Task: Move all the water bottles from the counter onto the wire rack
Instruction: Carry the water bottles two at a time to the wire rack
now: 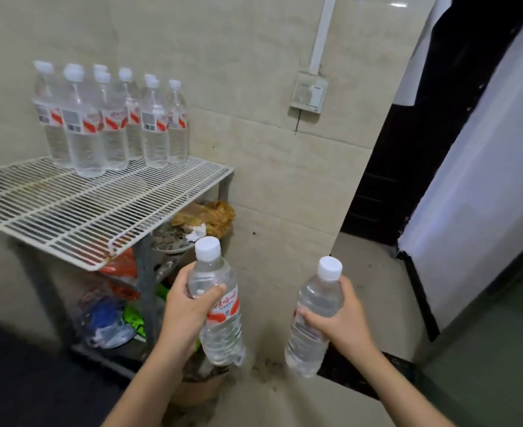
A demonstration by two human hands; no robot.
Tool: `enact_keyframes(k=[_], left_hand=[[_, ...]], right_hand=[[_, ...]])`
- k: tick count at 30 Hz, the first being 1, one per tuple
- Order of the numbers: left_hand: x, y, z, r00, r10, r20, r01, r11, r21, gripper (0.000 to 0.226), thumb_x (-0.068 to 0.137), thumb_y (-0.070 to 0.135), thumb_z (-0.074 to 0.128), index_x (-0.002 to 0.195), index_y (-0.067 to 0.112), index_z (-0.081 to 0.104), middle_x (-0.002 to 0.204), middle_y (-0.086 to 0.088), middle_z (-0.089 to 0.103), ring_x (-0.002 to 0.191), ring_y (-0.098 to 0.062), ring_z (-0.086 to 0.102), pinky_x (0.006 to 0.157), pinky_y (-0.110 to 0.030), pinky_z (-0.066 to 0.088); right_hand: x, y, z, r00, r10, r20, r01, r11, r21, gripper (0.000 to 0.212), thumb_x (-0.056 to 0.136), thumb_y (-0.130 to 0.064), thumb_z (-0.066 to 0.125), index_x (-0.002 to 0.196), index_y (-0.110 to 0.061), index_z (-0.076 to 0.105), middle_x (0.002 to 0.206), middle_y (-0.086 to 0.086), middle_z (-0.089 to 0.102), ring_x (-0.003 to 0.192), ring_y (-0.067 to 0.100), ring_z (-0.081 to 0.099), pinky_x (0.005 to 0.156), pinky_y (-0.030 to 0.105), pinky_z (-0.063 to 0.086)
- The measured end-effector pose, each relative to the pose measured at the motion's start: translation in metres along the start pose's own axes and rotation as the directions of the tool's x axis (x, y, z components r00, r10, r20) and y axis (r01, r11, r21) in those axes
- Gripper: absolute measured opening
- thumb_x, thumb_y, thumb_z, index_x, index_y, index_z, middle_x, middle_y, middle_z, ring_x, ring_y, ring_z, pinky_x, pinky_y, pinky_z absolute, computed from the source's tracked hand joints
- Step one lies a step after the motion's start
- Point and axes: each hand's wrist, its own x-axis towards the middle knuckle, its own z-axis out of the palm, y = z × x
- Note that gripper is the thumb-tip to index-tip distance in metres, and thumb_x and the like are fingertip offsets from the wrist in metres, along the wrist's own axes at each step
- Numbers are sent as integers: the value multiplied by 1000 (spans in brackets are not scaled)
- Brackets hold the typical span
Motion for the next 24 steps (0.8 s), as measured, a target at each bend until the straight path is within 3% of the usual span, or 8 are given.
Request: enact_keyframes(k=[2, 4, 6, 10, 14, 17, 21, 24], left_hand=[[19, 0, 12, 1000, 6, -6, -6, 999, 32, 40, 67, 4, 72, 87, 33, 54, 91, 1, 64, 83, -15, 62, 69, -31, 49], [38, -3, 26, 999, 20, -26, -18, 997, 69, 38, 60, 13, 72, 87, 34, 56, 93, -1, 66, 85, -19, 64, 76, -38, 51], [57, -6, 41, 998, 33, -58, -27, 995, 95, 37, 64, 10, 74, 88, 33, 57, 93, -2, 66, 86, -20, 64, 78, -39, 52], [101, -6, 65, 989, 84, -121, -67, 988, 139, 34, 65, 9, 73, 89, 28, 59, 88, -1, 69, 85, -22, 67, 63, -25, 52], [135, 15, 73, 953, 146, -264, -114, 984, 134, 39, 62, 14, 75, 98, 22, 62, 92, -6, 72, 86, -28, 68, 67, -31, 53], [146, 44, 75, 894, 260, -364, -233, 965, 118, 52, 45, 32, 73, 95, 24, 64, 91, -7, 73, 82, -24, 70, 70, -35, 56], [164, 86, 66, 769, 435, -469, -393, 900, 189, 45, 40, 34, 68, 84, 28, 65, 76, 11, 74, 70, -5, 69, 58, -17, 53], [179, 112, 46, 702, 501, -506, -415, 865, 281, 48, 41, 31, 69, 89, 27, 62, 76, 15, 73, 71, -3, 68, 60, -14, 52]], right_hand=[[24, 7, -1, 1000, -1, 10, 1, 1000, 22, 66, 59, -7, 83, 108, -28, 43, 93, -17, 57, 84, -3, 55, 69, 13, 42], [51, 16, 0, 999, -4, 46, 2, 999, 37, 66, 58, -9, 83, 106, -31, 44, 94, -17, 57, 85, -1, 56, 74, 21, 46], [82, 22, 0, 995, -21, 98, 17, 999, 43, 62, 58, -11, 84, 96, -40, 45, 92, -14, 60, 85, 1, 59, 78, 26, 48], [154, 16, 2, 973, -118, 199, 103, 991, 83, 55, 59, -14, 83, 86, -40, 45, 88, -16, 61, 81, -2, 60, 70, 19, 46], [224, -6, -2, 935, -243, 259, 209, 966, 153, 58, 55, -18, 86, 92, -40, 47, 97, -13, 63, 90, 11, 63, 83, 31, 51], [264, -22, 2, 915, -313, 254, 258, 939, 229, 67, 47, -21, 86, 105, -31, 52, 100, -6, 65, 91, 15, 65, 85, 33, 52], [294, -53, 26, 922, -336, 192, 239, 884, 401, 62, 55, 3, 84, 105, -14, 52, 86, -7, 64, 68, -8, 63, 59, 5, 48], [306, -83, 53, 912, -368, 180, 234, 829, 508, 59, 57, 7, 80, 103, -15, 50, 82, -13, 59, 63, -15, 59, 55, 0, 44]])
